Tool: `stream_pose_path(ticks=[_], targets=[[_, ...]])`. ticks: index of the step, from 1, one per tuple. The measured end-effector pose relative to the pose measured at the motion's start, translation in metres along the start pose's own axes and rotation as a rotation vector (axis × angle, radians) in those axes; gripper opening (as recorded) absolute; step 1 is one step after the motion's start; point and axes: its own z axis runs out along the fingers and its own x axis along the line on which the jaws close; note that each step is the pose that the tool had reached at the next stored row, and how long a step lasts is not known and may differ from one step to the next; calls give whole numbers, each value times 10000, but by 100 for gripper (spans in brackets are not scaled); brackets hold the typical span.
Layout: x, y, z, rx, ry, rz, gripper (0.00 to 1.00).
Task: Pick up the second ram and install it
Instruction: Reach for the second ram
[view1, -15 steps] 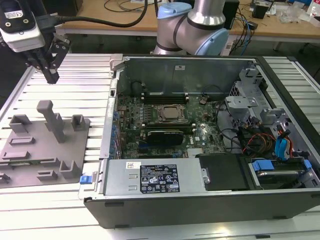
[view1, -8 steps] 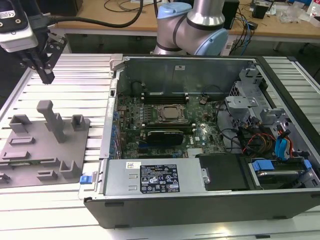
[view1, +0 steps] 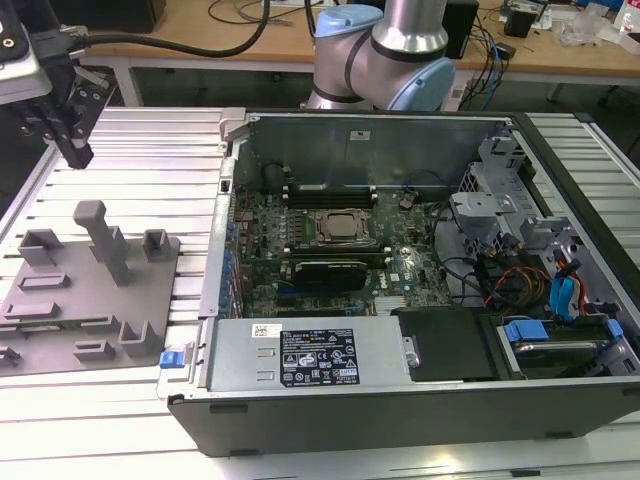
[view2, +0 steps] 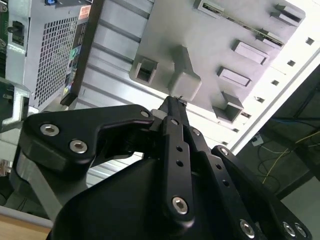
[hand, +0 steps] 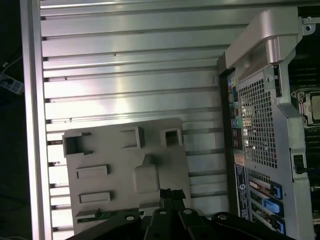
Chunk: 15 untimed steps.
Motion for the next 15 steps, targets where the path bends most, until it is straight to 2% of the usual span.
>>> stream_pose_path(ticks=[2,5,8,10,12,15], targets=[[41,-3,2,0,-1,0,11],[152,-12,6,0,0,-1,11],[217,-19,7,0,1,0,11],[271,-52,6,0,0,-2,11],[330,-135,2,0,0,-1,11],[384,-212,0,-1,0,-2,11]])
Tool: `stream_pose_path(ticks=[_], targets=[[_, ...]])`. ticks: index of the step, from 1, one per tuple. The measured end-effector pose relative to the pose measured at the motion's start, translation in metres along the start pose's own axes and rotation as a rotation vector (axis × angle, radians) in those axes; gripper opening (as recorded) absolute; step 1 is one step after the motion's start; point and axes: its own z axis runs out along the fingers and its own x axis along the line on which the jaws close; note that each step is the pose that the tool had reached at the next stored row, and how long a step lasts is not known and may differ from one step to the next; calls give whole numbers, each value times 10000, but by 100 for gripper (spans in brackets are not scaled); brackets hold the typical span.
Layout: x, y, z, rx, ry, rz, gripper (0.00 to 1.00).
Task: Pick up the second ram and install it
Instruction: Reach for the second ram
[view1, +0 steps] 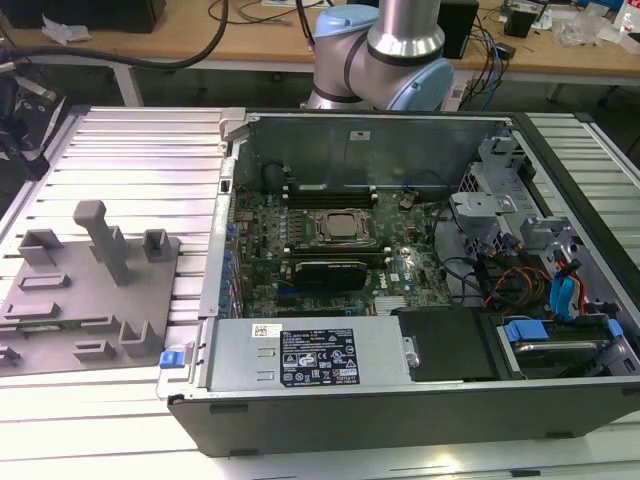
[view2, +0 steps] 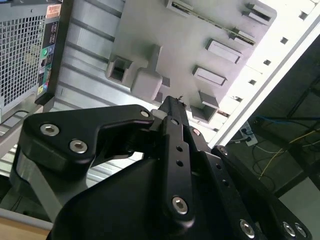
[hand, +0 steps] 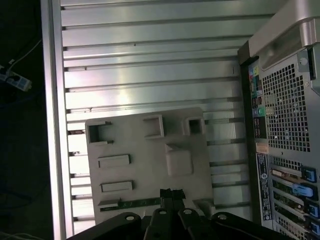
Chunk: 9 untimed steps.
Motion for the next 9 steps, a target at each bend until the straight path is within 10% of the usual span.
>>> stream_pose_path(ticks=[9], targets=[[94,-105,2,0,0,-1,11]])
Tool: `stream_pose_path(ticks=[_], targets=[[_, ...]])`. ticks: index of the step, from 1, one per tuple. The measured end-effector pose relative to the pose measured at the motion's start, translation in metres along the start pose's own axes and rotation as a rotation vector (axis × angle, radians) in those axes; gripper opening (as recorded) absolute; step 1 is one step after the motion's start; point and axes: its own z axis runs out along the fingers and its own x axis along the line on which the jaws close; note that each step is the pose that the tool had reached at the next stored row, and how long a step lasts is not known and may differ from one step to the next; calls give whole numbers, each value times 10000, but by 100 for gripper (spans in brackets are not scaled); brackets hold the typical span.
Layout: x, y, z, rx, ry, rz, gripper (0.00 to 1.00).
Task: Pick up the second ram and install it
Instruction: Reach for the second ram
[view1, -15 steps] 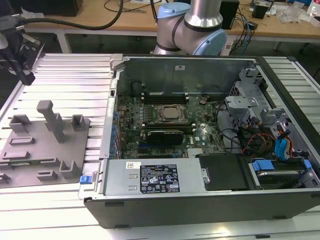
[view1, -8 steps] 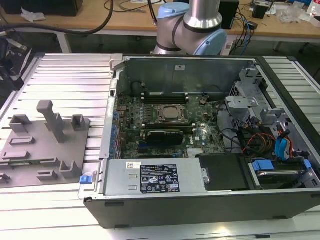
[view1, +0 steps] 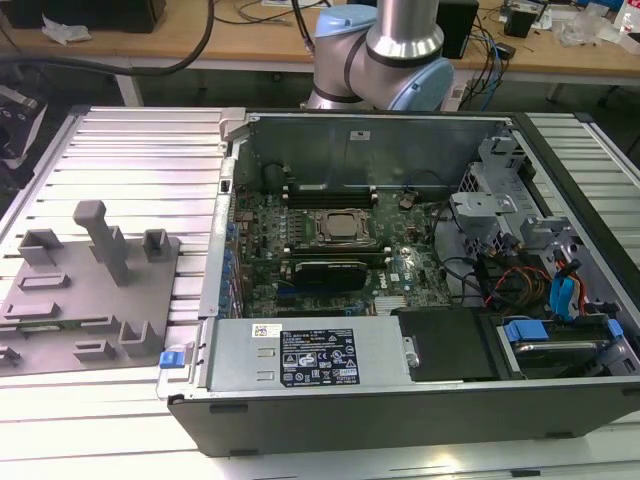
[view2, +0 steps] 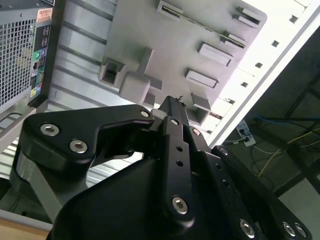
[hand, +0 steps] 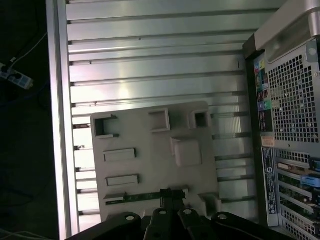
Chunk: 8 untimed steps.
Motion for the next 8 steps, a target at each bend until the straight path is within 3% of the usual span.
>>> stream_pose_path(ticks=[8], targets=[[76,-110,1,0,0,-1,11]])
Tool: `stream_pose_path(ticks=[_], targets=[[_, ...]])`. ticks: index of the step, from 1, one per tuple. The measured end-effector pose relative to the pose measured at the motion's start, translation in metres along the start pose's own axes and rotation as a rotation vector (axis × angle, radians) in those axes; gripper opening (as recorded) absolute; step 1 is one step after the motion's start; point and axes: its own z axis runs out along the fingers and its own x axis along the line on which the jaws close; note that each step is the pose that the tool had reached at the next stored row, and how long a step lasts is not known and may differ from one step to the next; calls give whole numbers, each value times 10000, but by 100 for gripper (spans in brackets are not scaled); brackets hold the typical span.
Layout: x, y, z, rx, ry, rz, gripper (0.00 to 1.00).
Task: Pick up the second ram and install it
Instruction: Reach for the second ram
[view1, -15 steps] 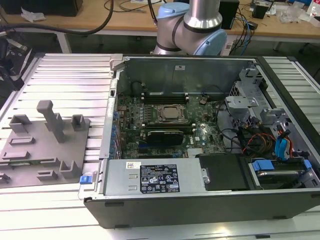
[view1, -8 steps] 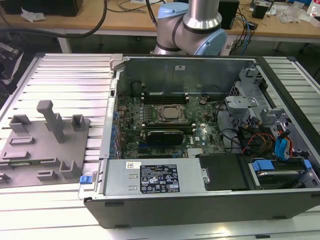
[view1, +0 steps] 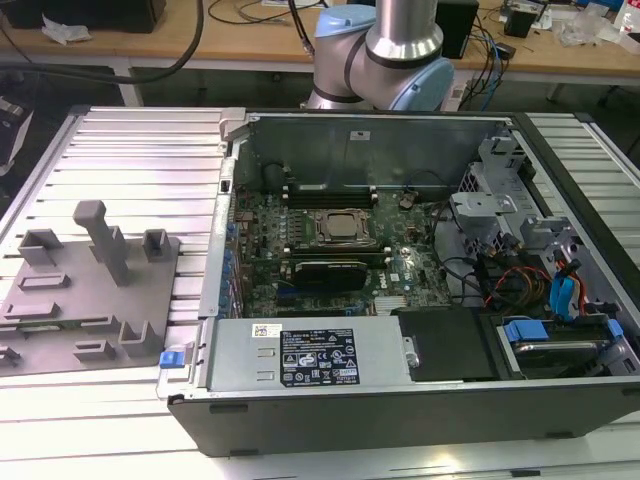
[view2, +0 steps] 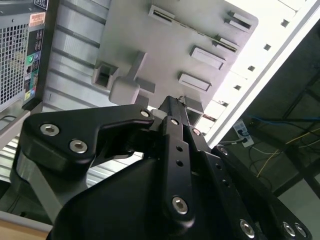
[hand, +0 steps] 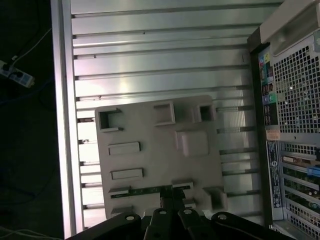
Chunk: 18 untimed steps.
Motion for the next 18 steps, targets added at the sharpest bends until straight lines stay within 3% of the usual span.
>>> stream_pose_path(ticks=[8,18], targets=[[40,-204,-1,1,0,-2,11],[38,-232,5,4,-1,-2,11]])
